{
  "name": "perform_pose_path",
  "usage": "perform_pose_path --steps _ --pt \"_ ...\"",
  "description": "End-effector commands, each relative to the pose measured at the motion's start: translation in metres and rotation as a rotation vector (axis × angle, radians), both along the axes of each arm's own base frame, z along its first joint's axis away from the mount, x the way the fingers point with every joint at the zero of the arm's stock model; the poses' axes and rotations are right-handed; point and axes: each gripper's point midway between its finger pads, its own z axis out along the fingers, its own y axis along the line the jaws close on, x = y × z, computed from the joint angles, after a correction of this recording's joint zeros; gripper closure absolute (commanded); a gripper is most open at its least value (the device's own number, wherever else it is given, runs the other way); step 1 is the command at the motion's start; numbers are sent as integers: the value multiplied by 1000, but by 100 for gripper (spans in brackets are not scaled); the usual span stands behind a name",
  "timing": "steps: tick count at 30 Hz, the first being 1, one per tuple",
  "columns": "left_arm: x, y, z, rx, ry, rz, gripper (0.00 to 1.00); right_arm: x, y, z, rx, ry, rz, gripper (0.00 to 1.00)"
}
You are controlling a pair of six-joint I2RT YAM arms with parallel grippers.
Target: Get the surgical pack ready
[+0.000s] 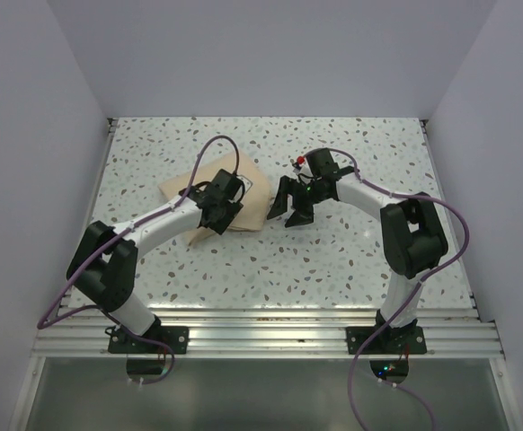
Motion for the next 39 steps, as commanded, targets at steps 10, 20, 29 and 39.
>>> perform_pose_path --steps 10,20,29,39 --pt "19 -4 -3 36 -48 -15 55 4 9 20 52 -50 28 25" --pt "27 -10 13 13 -80 -12 78 3 17 18 82 -28 29 31" --pt "29 -11 21 8 -87 -4 100 12 34 26 150 -3 -4 42" --pt "27 -11 33 -4 -97 -11 100 34 69 58 278 11 -45 72"
